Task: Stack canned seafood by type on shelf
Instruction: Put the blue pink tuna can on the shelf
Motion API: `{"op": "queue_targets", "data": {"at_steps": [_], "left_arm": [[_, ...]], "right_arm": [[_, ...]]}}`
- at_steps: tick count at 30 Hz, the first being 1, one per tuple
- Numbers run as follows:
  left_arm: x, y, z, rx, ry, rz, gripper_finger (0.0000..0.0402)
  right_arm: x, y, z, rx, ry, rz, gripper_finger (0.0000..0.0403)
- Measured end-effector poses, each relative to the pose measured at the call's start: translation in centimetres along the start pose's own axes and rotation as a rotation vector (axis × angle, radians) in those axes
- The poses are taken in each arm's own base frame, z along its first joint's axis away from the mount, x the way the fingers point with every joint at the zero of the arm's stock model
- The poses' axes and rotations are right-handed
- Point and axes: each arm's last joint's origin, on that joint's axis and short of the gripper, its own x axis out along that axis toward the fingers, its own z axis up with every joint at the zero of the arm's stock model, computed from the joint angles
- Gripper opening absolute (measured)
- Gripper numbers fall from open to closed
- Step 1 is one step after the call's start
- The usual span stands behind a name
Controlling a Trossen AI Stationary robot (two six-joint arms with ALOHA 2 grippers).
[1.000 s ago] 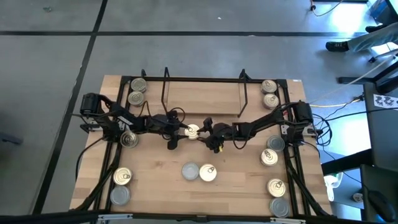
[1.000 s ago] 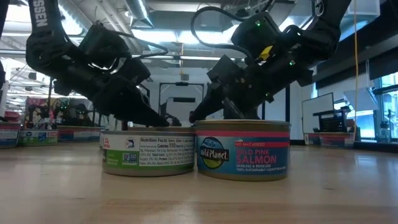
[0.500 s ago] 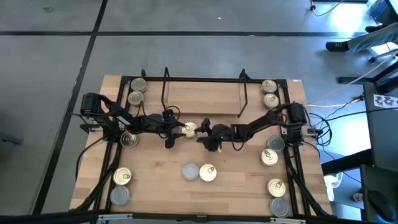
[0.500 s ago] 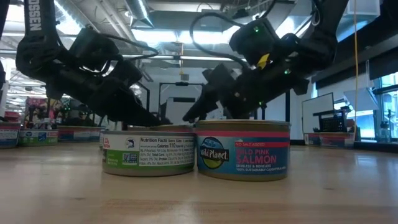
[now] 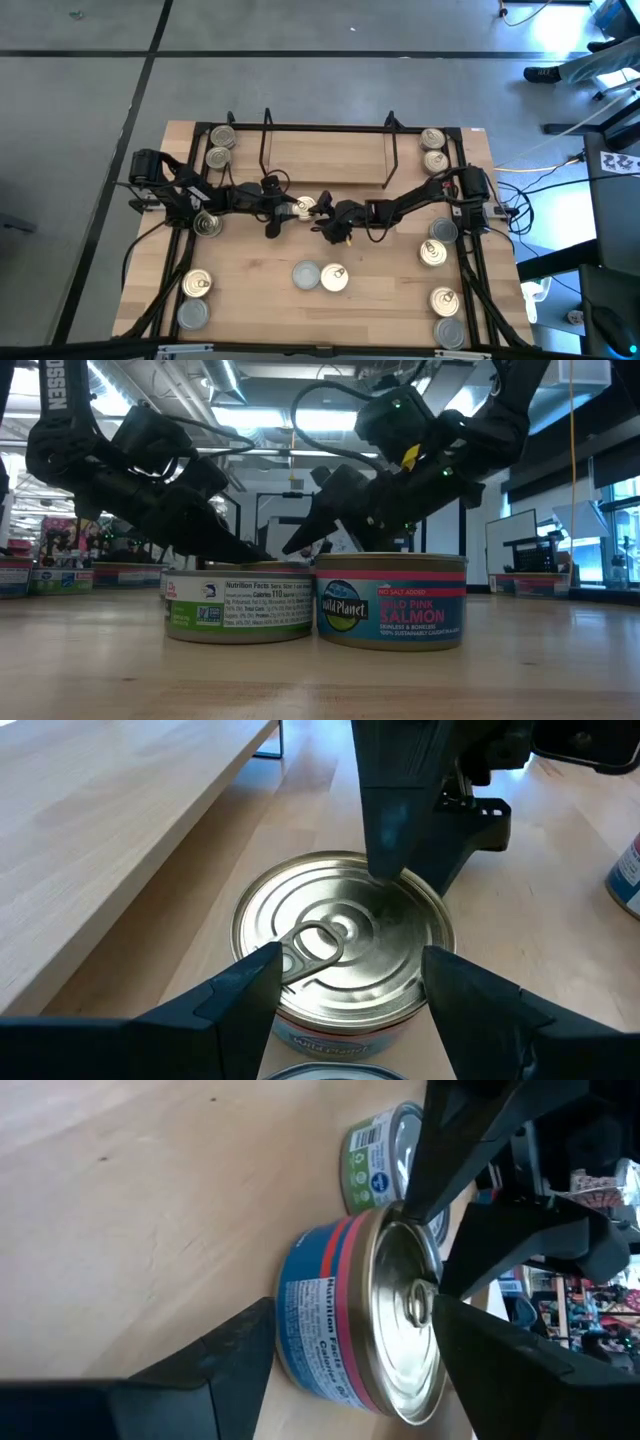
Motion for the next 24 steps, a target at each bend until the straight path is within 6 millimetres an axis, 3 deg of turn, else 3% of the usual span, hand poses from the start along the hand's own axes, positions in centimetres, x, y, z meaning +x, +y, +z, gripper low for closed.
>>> {"op": "queue_targets", "data": {"at_steps": [24], "left_arm": [[-1.5,0.1,-1.1,-0.041,-0.051,0.014,0.0240]], "right_arm": [[0.6,-1.1,-0.5,0.005,0.076,0.043,0.0266]]}}
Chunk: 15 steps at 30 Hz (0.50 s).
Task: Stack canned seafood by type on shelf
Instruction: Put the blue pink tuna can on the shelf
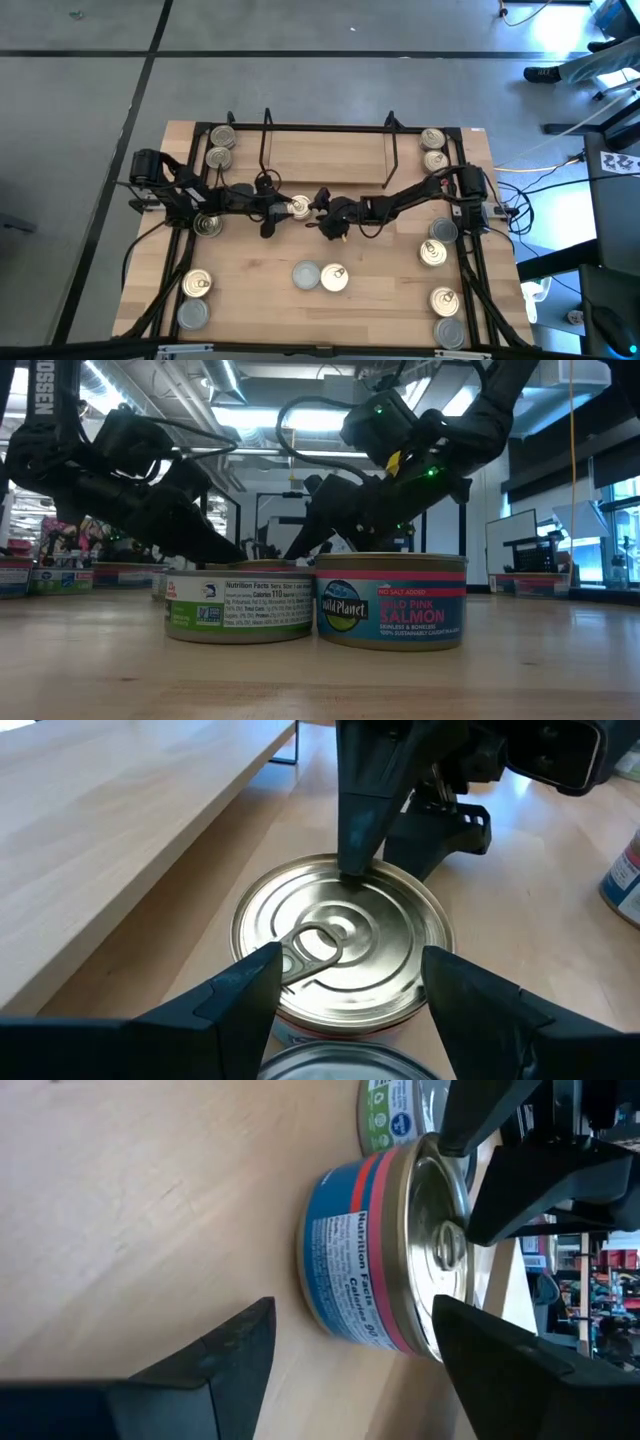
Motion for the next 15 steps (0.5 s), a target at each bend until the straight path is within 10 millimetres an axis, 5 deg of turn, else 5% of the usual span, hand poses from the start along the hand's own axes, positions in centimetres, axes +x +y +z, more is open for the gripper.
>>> {"op": "queue_targets", "data": {"at_steps": [6,15], "left_arm": [[0.8,-0.3,0.8,-0.008,-0.020,-0.010,0.0240],[5.7,-2.7,5.1,0.094,0.254,-0.019,0.0240]], "right_arm": [[-1.4,-0.4,0.9,0.128,-0.020,0.031,0.0266],[-9.1,-2.4,1.5,0.443,0.133,0.226,0.0266]]}}
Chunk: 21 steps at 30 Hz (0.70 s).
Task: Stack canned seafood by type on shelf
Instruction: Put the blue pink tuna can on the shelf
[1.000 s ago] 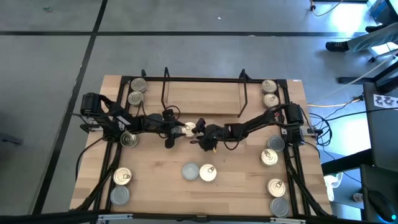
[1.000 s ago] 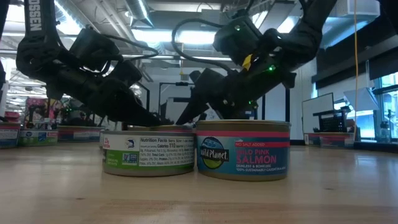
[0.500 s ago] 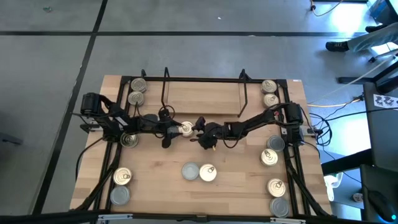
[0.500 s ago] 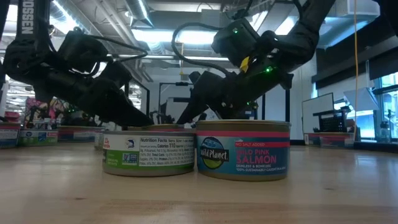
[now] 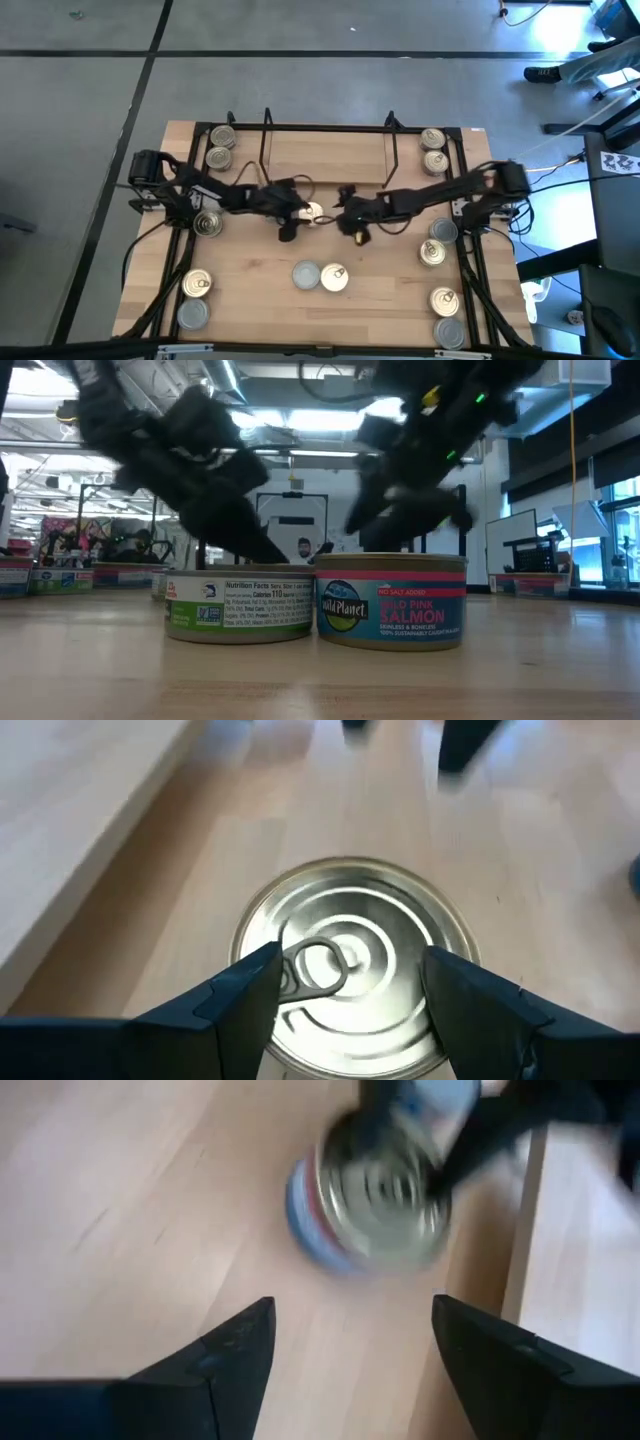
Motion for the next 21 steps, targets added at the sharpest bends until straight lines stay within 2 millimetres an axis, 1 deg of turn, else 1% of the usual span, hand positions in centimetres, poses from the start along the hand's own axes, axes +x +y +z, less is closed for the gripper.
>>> {"op": "queue_targets", "data": {"at_steps": [4,6,9,12,13,15,17,19,20,21], "left_arm": [[0.7,-0.8,2.9,0.036,0.114,-0.007,0.0240],[1.1,-1.3,4.3,0.058,0.127,-0.008,0.0240],[2.3,-2.0,6.7,0.076,0.117,-0.015,0.0240],[3.5,-2.5,8.3,0.098,0.191,-0.015,0.0240],[3.6,-2.7,9.0,0.109,0.214,-0.017,0.0240],[3.2,-3.1,10.5,0.134,0.246,-0.021,0.0236],[2.2,-3.6,11.7,0.153,0.270,-0.029,0.0219],[1.2,-3.8,11.8,0.163,0.311,-0.031,0.0188],[0.6,-3.8,12.1,0.161,0.302,-0.033,0.0168],[0.2,-3.8,11.8,0.158,0.308,-0.032,0.0146]], "right_arm": [[-3.6,0.1,-1.4,0.132,0.111,0.072,0.0266],[-5.2,0.2,-2.0,0.178,0.121,0.077,0.0266],[-6.9,0.6,-3.4,0.222,0.107,0.066,0.0266],[-8.1,1.0,-4.8,0.273,0.084,0.051,0.0266],[-8.3,1.1,-5.3,0.282,0.085,0.043,0.0266],[-8.8,1.4,-6.0,0.308,0.067,0.022,0.0266],[-9.0,1.6,-6.6,0.327,0.047,0.017,0.0266],[-9.2,1.8,-7.0,0.346,0.019,0.016,0.0266],[-9.2,1.9,-7.1,0.352,0.005,0.017,0.0266],[-9.1,2.0,-7.3,0.356,-0.008,0.021,0.0266]]}}
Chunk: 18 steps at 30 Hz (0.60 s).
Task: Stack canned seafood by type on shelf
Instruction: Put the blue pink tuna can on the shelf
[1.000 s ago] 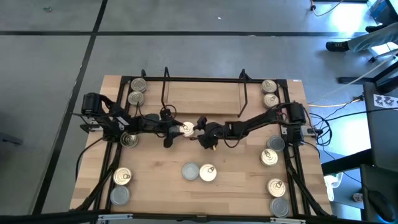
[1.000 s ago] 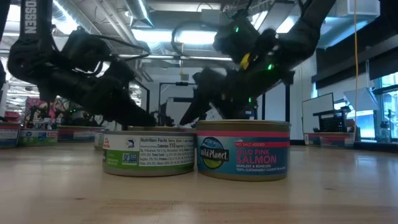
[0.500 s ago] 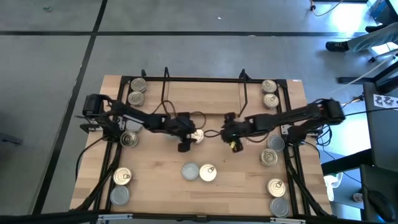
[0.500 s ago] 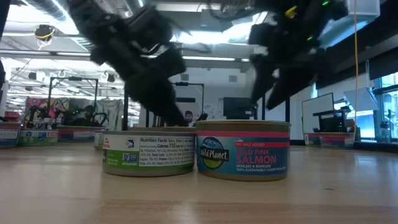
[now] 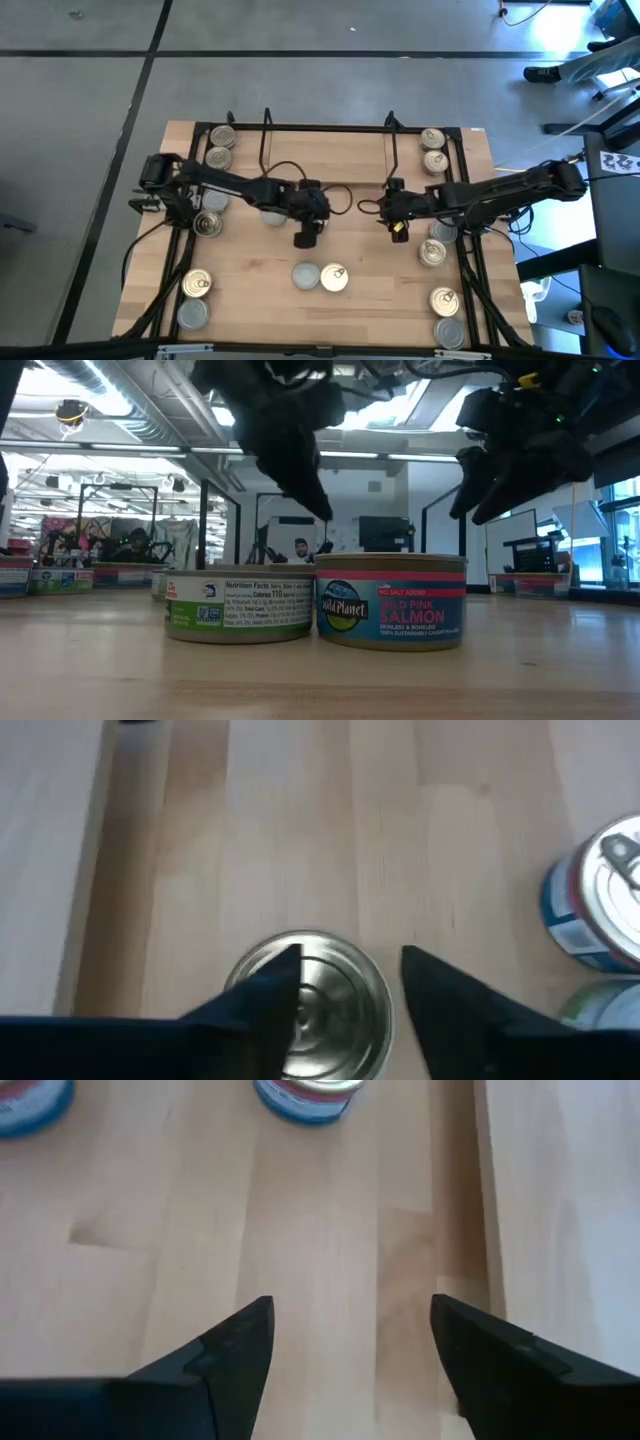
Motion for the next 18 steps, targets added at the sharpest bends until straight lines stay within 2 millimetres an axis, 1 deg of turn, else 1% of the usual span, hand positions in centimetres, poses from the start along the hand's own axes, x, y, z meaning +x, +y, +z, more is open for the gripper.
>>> {"op": "queue_targets", "data": {"at_steps": [2,3,6,7,9,13,16,18], "left_arm": [[-0.5,0.1,-1.1,-0.016,0.022,0.002,0.0103],[-0.3,0.2,-1.6,-0.022,0.026,0.004,0.0081],[0.9,0.2,-3.9,-0.026,0.040,0.006,0.0022],[1.2,0.3,-4.3,-0.029,0.016,0.008,0.0012],[1.7,0.3,-4.9,-0.031,-0.030,0.007,0.0008],[2.3,0.2,-6.3,-0.013,-0.047,0.005,0.0010],[2.2,0.4,-6.7,-0.006,-0.108,0.008,0.0002],[2.5,0.7,-7.6,-0.013,-0.112,0.015,0.0004]], "right_arm": [[0.2,0.1,0.0,0.008,-0.028,0.016,0.0266],[0.3,0.1,0.0,0.010,-0.035,0.024,0.0266],[0.6,0.1,0.5,0.013,-0.073,0.020,0.0266],[0.6,0.1,0.5,0.006,-0.076,0.016,0.0266],[0.5,0.1,0.9,-0.011,-0.117,0.005,0.0266],[0.4,-0.1,1.7,-0.016,-0.201,-0.009,0.0266],[0.8,0.0,2.2,-0.007,-0.240,-0.007,0.0266],[1.3,0.0,2.6,-0.001,-0.267,-0.011,0.0266]]}}
